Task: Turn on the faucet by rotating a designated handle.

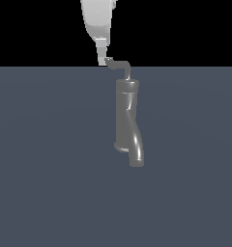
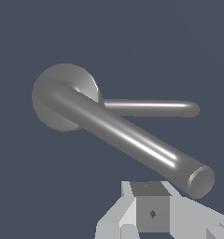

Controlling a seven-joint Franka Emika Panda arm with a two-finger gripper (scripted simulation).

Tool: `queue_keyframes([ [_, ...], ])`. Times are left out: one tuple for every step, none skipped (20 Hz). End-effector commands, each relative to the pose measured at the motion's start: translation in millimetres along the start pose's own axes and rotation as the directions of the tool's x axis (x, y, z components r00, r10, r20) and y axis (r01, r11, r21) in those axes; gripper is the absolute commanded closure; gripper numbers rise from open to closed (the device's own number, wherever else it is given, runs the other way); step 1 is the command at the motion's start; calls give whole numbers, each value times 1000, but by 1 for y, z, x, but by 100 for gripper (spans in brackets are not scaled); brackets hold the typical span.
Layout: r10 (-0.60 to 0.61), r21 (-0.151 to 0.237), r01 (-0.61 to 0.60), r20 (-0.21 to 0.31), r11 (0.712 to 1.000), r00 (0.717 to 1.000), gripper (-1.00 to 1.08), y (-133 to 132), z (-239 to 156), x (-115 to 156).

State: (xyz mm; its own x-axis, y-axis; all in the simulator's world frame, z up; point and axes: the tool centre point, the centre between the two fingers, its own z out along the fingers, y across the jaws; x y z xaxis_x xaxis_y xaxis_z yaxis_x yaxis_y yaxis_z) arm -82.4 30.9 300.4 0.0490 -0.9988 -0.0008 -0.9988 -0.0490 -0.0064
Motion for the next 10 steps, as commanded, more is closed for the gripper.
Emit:
queue_keyframes([
  [14, -5, -14, -1, 1000, 1000, 108, 11, 0, 14],
  [14, -6, -14, -1, 1000, 1000, 108, 14, 0, 16],
  [14, -6, -14, -1, 1000, 1000, 108, 17, 0, 18],
  [14, -6, -14, -1, 1000, 1000, 108, 20, 0, 21],
  [14, -6, -14, -1, 1000, 1000, 108, 24, 0, 23],
  [14, -6, -14, -1, 1000, 1000, 108, 24, 0, 23],
  [2, -3, -2, -1, 1000, 1000, 108, 19, 0, 15],
  [2, -3, -2, -1, 1000, 1000, 108, 20, 0, 21],
  [3, -3, -3, -1, 1000, 1000, 108, 20, 0, 28],
  [4, -4, -4, -1, 1000, 1000, 108, 21, 0, 34],
])
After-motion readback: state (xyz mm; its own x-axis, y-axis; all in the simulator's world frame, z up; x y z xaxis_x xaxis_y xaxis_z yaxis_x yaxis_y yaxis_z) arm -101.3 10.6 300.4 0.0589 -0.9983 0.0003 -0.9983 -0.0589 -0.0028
